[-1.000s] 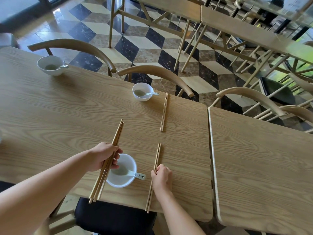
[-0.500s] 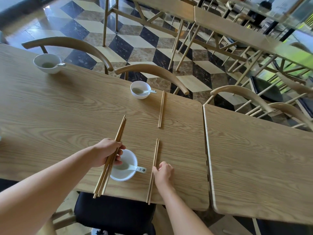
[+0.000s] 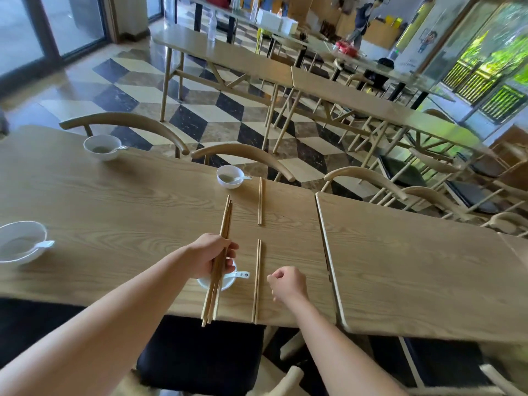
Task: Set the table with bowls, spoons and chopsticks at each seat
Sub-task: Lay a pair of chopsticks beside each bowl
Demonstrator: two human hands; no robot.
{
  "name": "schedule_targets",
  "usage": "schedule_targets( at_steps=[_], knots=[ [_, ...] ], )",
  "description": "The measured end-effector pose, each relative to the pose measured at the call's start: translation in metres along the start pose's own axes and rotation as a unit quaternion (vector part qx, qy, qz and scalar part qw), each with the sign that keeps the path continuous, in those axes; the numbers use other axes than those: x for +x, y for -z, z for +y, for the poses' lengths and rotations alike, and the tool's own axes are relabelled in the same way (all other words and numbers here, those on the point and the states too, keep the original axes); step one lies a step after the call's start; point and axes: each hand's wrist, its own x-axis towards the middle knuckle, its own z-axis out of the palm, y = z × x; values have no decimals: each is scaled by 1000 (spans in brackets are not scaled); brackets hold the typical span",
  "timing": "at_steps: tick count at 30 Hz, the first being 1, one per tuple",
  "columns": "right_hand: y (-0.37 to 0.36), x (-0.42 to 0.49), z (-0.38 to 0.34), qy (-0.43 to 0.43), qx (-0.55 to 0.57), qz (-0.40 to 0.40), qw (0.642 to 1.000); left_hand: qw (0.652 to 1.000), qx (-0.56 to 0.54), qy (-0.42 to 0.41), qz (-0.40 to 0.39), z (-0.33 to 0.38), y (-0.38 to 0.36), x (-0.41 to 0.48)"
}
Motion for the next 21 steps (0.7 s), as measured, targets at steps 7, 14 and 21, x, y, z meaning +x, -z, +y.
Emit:
schedule_targets(
  at_steps=[7, 14, 21],
  knots=[
    [15, -117, -21, 20, 279, -255, 925, 991, -100, -72, -43, -53, -9, -78],
    [-5, -205, -16, 88, 277, -360, 886, 982, -153, -99, -55, -119, 24, -140],
    [-44, -243, -39, 88, 231, -325, 913, 976, -170, -77, -115, -138, 70, -165]
  ],
)
